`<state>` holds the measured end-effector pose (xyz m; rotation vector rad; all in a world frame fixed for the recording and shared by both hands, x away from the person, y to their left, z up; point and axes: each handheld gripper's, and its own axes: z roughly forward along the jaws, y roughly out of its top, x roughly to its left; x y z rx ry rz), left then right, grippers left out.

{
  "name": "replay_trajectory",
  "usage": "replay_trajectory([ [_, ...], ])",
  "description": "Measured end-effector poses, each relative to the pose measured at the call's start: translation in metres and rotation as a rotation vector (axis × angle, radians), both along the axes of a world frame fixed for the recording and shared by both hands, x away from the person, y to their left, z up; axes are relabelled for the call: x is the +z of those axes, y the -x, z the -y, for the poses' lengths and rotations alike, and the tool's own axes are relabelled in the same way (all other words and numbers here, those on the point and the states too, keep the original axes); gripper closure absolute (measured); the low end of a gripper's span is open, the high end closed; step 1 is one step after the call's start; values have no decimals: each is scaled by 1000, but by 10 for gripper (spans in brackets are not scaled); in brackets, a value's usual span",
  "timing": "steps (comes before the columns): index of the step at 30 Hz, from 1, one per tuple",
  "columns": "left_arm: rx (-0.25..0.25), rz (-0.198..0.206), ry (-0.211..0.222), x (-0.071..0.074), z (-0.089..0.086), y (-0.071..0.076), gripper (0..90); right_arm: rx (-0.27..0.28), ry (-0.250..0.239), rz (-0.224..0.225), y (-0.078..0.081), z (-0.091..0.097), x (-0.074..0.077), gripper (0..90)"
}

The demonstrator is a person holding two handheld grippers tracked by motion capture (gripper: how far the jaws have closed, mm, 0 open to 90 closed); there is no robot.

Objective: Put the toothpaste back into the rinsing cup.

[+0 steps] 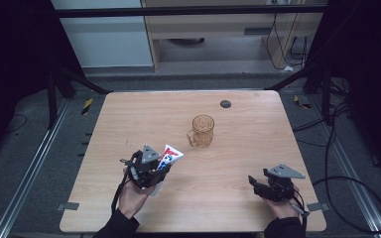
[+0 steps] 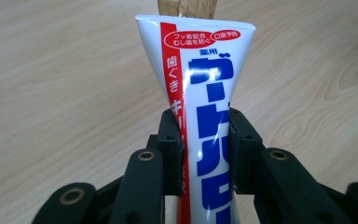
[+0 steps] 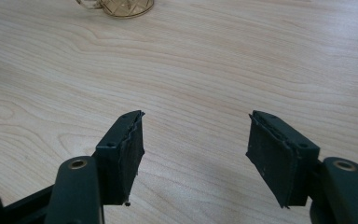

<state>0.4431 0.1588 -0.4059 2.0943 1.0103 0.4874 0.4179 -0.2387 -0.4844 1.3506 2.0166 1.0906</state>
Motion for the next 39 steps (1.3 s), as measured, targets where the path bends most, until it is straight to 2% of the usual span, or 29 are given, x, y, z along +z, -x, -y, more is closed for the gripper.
replay_trajectory([
  [6,28,66,43,10,-4,0,695,-2,-2,-3,0,-1,0,358],
  [7,28,66,43,10,-4,0,695,-2,-2,-3,0,-1,0,359],
  [8,37,89,59,15,-5,-1,695,-4,-3,-4,0,-1,0,359],
  [17,80,195,120,32,-2,-17,696,-6,-4,10,1,0,1,361],
  [19,92,207,156,34,-1,-22,696,-8,-4,14,1,0,1,362],
  [26,126,255,230,39,5,-39,697,-15,-15,14,1,0,1,362],
  [32,145,295,256,41,13,-53,698,-16,-18,18,1,0,1,364],
  [39,164,319,300,44,22,-68,698,-11,-19,19,0,-2,0,365],
])
